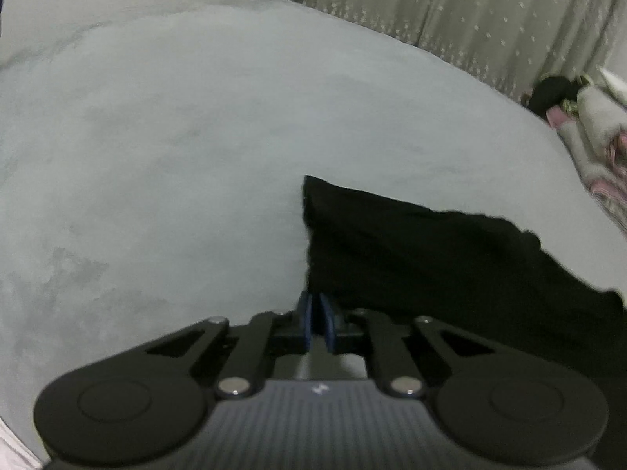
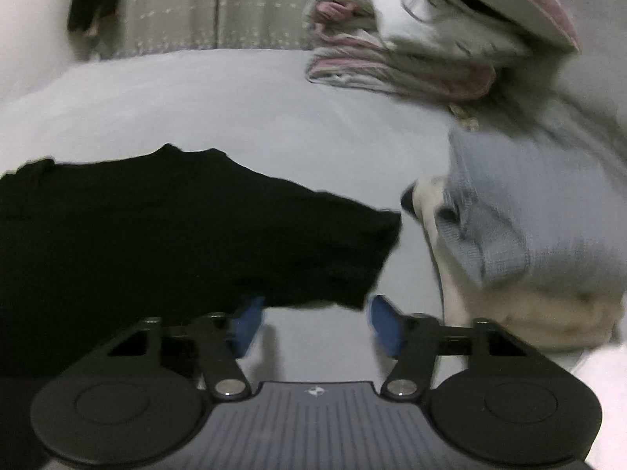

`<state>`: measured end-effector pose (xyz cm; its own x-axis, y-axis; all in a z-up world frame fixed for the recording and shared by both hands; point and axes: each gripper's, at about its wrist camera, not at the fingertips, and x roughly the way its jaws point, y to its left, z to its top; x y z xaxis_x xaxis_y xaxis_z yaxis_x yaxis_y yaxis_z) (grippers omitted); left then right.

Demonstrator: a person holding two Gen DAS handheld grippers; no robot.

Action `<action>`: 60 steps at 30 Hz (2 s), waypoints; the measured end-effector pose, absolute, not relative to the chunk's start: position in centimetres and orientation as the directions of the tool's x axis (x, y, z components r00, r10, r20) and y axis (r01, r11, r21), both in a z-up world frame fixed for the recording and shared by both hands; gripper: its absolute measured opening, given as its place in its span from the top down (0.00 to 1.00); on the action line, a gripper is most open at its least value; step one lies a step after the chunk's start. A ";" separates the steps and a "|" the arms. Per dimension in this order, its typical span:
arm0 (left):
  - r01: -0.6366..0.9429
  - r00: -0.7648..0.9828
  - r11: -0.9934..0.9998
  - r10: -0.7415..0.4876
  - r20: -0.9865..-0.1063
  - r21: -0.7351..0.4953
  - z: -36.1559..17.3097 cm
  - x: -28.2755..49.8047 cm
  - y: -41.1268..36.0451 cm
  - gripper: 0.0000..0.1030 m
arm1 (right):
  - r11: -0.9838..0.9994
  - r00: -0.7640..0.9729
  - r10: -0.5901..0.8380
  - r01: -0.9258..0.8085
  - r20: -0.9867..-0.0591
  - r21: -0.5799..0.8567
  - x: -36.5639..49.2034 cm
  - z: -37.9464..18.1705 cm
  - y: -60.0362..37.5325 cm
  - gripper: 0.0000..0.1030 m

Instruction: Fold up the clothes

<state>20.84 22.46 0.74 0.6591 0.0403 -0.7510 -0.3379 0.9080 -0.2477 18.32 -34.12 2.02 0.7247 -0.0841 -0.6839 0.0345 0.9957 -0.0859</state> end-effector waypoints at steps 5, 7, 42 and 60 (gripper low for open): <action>-0.365 0.665 0.887 0.036 -0.746 -0.282 0.9 20.5 23.5 0.94 | 0.997 0.733 -0.078 0.053 -0.676 -0.057 17.8 2.3 -34.8 0.62; -0.365 0.668 0.888 0.041 -0.743 -0.279 0.9 20.4 23.7 0.94 | 0.997 0.729 -0.074 0.058 -0.680 -0.047 17.7 2.2 -34.8 0.62; -0.326 0.699 0.906 0.039 -0.714 -0.269 0.9 19.3 24.1 0.94 | 0.902 0.784 -0.043 0.297 -0.619 0.313 18.1 1.0 -39.7 0.93; -0.334 0.687 0.886 -0.005 -0.726 -0.322 0.9 19.4 24.8 0.94 | 0.896 0.773 -0.087 0.337 -0.628 0.290 15.8 3.3 -41.0 0.95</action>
